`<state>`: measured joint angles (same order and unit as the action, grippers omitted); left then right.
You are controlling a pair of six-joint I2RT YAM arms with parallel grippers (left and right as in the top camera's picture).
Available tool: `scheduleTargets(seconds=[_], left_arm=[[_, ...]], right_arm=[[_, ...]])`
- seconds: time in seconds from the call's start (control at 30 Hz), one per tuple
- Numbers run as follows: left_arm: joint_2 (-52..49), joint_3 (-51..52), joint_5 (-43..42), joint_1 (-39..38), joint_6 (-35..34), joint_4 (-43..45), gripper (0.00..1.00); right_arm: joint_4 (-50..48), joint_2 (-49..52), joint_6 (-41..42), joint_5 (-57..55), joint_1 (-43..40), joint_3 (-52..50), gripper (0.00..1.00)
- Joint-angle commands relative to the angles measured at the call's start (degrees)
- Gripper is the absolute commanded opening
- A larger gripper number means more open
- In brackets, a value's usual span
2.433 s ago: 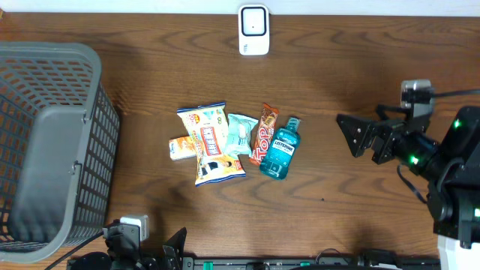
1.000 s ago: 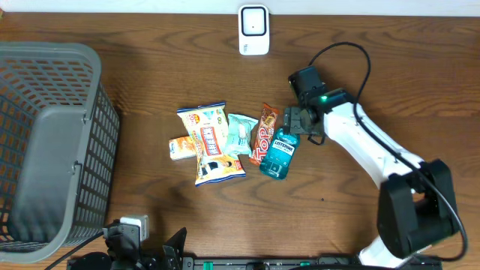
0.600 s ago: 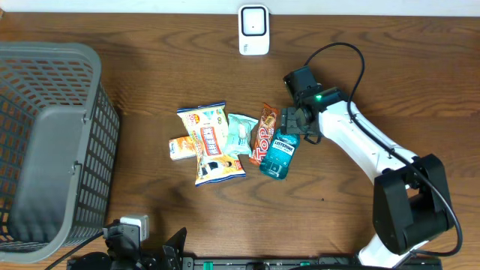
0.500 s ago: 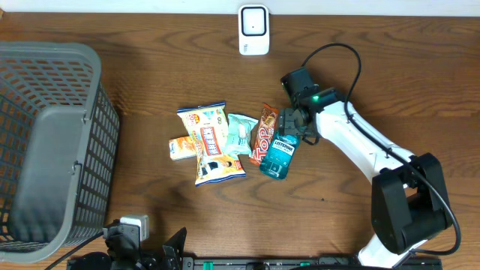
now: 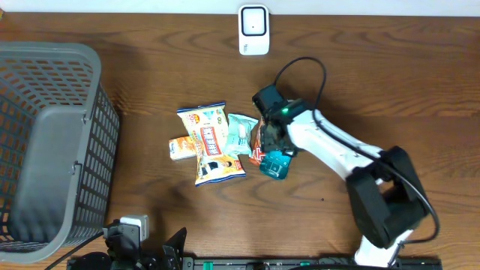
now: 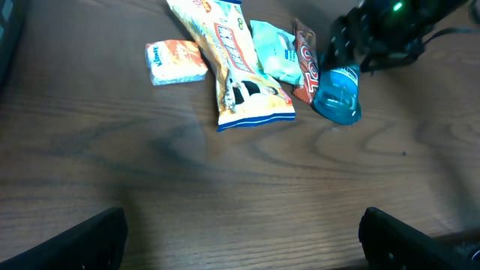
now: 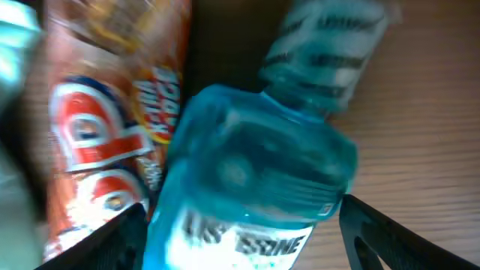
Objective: Scan the item barcode
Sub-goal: 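Lower the right gripper and grasp the Listerine bottle neck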
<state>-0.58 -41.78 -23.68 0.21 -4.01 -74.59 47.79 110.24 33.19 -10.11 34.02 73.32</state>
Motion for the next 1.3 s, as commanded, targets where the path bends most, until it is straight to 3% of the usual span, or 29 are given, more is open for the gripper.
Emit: scheduleTargets(seconds=[0.0, 0.33, 0.77, 0.9, 1.1, 1.27], left_arm=[[0.4, -0.2, -0.1, -0.2, 1.0, 0.0, 0.98], [0.4, -0.2, -0.1, -0.2, 1.0, 0.0, 0.98], [0.4, -0.2, -0.1, -0.2, 1.0, 0.0, 0.98], [0.4, -0.2, -0.1, -0.2, 1.0, 0.0, 0.98], [0.4, -0.2, -0.1, -0.2, 1.0, 0.0, 0.98], [0.4, -0.2, -0.1, -0.2, 1.0, 0.0, 0.98]], right_arm=[[0.9, 1.5, 3.2, -1.0, 1.3, 0.9, 0.72], [8.6, 3.9, 5.1, -2.5, 1.5, 0.9, 0.59], [12.0, 5.4, 1.4, -6.1, 1.6, 0.3, 0.63], [12.3, 7.6, 0.0, -5.2, 1.7, -0.2, 0.59], [12.3, 9.9, -6.3, 2.3, 1.7, -0.2, 0.46], [11.4, 9.6, -20.3, 14.4, 1.2, 0.5, 0.42]])
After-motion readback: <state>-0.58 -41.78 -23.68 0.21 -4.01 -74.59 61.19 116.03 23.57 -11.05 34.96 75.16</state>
